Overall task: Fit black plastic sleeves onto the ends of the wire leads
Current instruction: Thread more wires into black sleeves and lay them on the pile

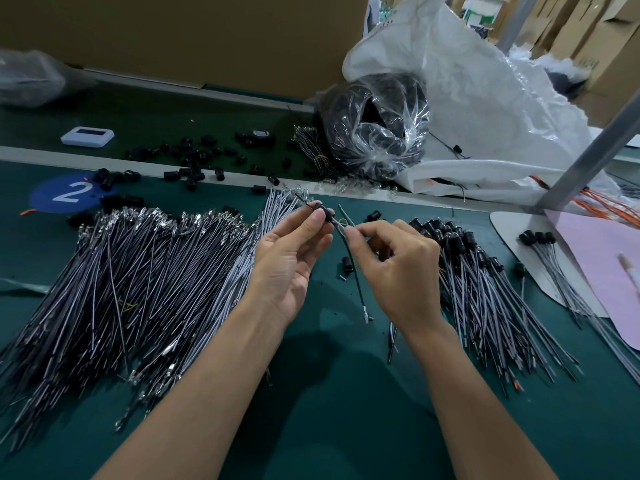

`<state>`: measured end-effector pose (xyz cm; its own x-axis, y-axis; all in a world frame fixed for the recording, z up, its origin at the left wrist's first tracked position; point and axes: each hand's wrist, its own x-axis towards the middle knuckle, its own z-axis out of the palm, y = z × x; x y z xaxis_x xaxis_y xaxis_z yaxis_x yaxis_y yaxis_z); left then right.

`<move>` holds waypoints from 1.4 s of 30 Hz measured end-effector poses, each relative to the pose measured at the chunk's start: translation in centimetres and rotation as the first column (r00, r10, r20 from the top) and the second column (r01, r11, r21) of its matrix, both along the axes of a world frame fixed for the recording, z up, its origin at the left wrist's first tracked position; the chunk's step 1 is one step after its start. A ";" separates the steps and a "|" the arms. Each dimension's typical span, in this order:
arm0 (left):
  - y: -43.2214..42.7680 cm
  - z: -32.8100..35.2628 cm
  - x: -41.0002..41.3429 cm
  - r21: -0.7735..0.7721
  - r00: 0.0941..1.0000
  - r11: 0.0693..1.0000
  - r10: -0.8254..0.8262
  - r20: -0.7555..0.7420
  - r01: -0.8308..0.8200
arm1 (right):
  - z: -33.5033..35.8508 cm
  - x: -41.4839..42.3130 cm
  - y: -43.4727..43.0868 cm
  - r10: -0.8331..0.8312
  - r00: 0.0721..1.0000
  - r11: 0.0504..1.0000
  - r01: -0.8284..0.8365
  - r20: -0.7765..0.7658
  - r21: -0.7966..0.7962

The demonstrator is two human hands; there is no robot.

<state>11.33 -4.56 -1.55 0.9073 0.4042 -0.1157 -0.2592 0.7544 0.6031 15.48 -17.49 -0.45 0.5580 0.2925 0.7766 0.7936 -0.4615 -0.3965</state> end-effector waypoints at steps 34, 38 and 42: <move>-1.1 0.2 -0.3 0.377 0.995 0.922 0.069 0.073 -0.092 | -0.8 0.7 0.1 0.042 0.990 0.996 -0.030 -0.131 0.090; -1.1 0.3 -0.3 0.382 0.994 0.919 0.073 0.081 -0.099 | -0.7 0.6 0.1 0.044 0.992 0.998 -0.037 -0.119 0.060; -1.1 0.2 -0.2 0.372 0.992 0.920 0.106 0.073 -0.126 | -0.3 0.5 0.0 0.042 0.992 0.994 -0.029 -0.115 0.105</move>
